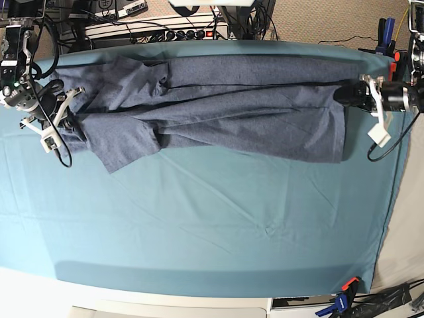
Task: Fold the T-shirt properly
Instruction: 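Lay the hem over the folded collar strip with both grippers, then hold the hem at the collar edge and adjust both grippers, then open both grippers and release the hem onto the shirt, then move the left gripper inward and grasp the shirt's folded side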
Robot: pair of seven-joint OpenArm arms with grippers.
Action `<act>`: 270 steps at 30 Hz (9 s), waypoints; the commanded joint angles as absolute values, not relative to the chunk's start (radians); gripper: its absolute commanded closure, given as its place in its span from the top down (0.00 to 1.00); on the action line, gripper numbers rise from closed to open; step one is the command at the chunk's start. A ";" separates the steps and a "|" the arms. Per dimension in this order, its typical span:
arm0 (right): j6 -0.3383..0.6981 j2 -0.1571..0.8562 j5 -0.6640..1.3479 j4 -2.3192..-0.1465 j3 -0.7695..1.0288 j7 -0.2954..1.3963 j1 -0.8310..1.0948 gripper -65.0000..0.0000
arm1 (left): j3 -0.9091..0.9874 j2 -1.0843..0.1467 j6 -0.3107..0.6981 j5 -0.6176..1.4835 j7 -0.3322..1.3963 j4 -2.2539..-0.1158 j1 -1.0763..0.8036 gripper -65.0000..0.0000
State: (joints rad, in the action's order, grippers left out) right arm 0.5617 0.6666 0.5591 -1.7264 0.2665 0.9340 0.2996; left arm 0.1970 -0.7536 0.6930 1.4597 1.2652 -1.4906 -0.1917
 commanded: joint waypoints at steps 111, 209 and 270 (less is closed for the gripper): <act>0.556 0.593 0.721 -1.826 0.471 1.176 0.388 0.29 | 0.385 -0.759 0.698 1.327 1.129 -1.820 -0.499 0.24; 0.542 0.407 0.557 -1.845 0.472 0.973 0.211 0.29 | 0.205 -0.673 0.551 1.250 1.002 -1.433 -0.191 0.40; 0.280 0.408 0.157 -1.845 0.473 0.904 0.210 0.29 | 0.204 -0.451 0.547 1.204 0.983 -1.774 -0.255 0.00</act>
State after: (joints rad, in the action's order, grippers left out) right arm 0.2817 0.3874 0.1520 -1.8305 0.4671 0.9298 0.2192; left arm 0.1982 -0.4393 0.5419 1.1744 1.0050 -1.7550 -0.2630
